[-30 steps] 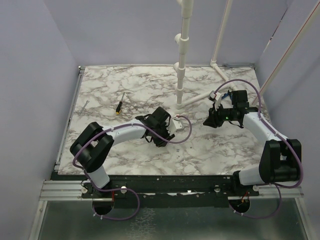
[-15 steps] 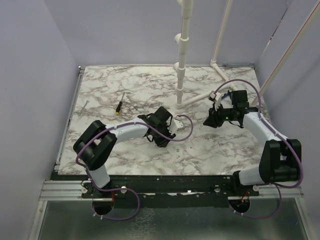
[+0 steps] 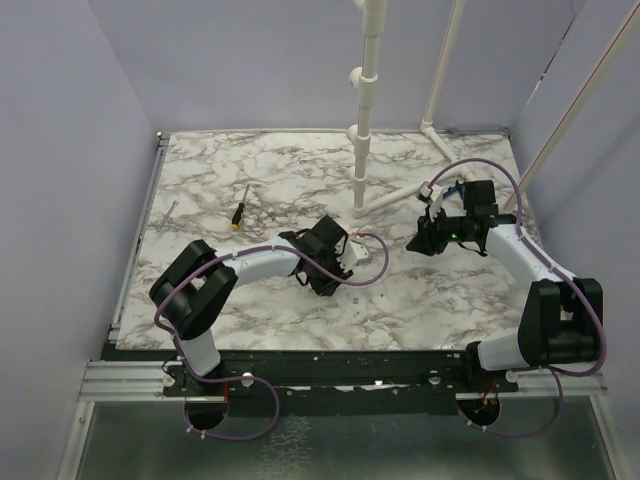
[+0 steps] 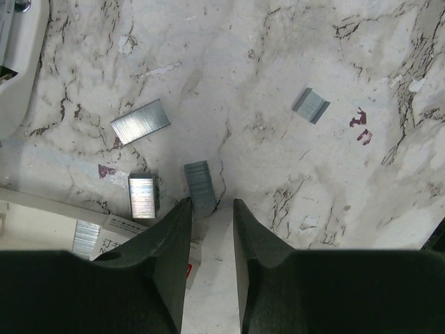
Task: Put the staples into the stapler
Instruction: Pick up the staple from the center of the board.
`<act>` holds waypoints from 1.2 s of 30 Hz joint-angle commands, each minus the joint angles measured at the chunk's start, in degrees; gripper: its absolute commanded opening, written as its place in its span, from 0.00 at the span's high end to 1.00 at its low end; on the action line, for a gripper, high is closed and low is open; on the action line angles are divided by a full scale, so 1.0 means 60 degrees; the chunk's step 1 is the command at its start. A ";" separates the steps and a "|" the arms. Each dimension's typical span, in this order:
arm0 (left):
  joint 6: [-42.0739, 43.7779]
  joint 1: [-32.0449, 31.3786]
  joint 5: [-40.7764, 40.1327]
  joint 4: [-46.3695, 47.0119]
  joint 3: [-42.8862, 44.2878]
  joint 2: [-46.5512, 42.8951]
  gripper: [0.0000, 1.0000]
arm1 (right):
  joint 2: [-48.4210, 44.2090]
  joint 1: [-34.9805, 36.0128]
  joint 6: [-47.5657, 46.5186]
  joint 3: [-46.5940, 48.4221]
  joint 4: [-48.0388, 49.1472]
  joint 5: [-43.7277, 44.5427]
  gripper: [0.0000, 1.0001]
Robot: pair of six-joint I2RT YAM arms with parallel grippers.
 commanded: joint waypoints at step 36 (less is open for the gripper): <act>0.0022 0.0003 0.1102 -0.0167 0.0321 -0.0678 0.98 | -0.0354 0.0082 -0.2018 0.0724 -0.1817 -0.1813 0.68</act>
